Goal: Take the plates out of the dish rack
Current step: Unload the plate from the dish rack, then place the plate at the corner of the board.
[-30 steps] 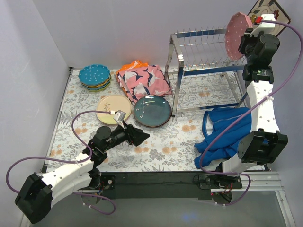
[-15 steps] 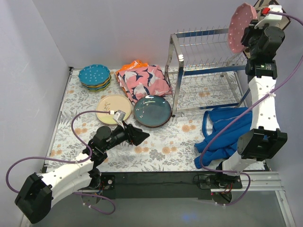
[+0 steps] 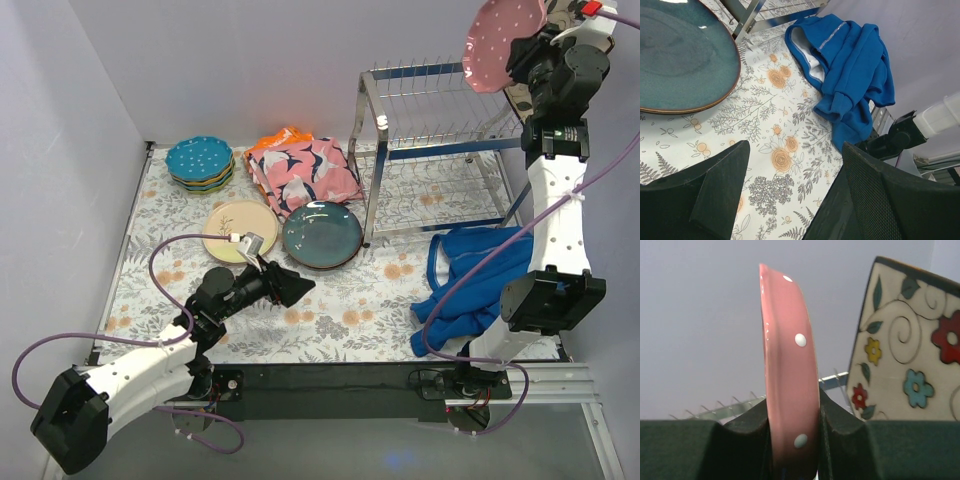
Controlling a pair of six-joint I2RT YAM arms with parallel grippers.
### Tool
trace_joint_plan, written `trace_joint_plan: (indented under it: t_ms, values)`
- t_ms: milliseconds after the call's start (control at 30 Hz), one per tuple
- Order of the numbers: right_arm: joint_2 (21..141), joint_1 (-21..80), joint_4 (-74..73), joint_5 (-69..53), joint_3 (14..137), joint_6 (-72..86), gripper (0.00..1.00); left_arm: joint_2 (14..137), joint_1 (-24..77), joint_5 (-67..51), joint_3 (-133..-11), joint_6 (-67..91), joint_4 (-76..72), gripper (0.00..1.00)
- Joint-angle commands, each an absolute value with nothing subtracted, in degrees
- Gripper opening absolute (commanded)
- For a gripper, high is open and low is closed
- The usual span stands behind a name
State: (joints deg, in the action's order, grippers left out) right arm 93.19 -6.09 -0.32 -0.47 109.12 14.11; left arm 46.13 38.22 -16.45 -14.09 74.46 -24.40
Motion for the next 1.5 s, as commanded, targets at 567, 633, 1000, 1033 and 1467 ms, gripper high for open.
trace_joint_plan:
  t_ms: [567, 633, 1000, 1033, 1467]
  values:
    - [90.44, -1.77, 19.77, -23.28, 121.64, 64.24, 0.01, 42.19, 38.41, -14.24, -38.91, 82.88, 2.45, 0.74]
    - [90.0, 1.57, 20.13, -25.04, 121.64, 66.26, 0.01, 41.05, 38.41, -14.68, -40.51, 83.58, 4.21, 0.75]
    - [82.19, 19.75, 26.26, -32.78, 101.63, 68.29, 0.01, 31.83, 38.41, -13.8, -45.35, 87.89, 9.75, 0.84]
    - [80.7, 20.91, 27.15, -32.96, 97.77, 68.29, 0.01, 30.95, 38.41, -13.02, -45.09, 88.06, 9.93, 0.85]
    - [69.79, 33.83, 37.17, -34.98, 72.26, 67.94, 0.01, 14.77, 38.32, -7.92, -36.56, 90.7, 4.3, 0.89]
